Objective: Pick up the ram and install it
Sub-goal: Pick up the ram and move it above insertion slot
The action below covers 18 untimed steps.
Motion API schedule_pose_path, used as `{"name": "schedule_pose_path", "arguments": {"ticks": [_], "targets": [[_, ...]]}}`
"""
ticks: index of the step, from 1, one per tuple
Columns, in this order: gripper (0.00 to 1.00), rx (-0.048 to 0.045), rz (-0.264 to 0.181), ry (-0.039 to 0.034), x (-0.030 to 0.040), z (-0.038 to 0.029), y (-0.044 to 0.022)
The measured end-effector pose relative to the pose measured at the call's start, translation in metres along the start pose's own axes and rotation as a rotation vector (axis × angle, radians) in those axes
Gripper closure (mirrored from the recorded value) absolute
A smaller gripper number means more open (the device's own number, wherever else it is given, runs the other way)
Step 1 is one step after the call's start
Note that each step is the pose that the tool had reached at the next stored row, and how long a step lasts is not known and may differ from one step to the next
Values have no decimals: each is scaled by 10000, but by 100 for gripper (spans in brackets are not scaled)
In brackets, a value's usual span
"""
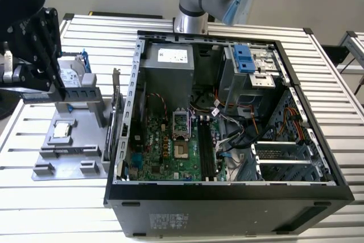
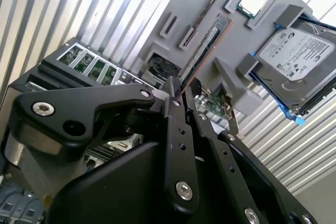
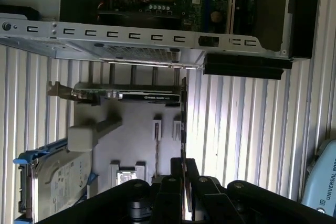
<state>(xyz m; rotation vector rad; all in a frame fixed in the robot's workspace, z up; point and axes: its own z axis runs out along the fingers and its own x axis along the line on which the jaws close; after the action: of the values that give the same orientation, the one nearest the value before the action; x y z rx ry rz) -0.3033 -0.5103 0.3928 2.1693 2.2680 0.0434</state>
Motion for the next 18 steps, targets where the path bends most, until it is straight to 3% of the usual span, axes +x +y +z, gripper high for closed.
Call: {"name": "schedule_pose_path", "arguments": {"ticks": [18], "targets": [[100,1,0,-1,-11,5,249]]}}
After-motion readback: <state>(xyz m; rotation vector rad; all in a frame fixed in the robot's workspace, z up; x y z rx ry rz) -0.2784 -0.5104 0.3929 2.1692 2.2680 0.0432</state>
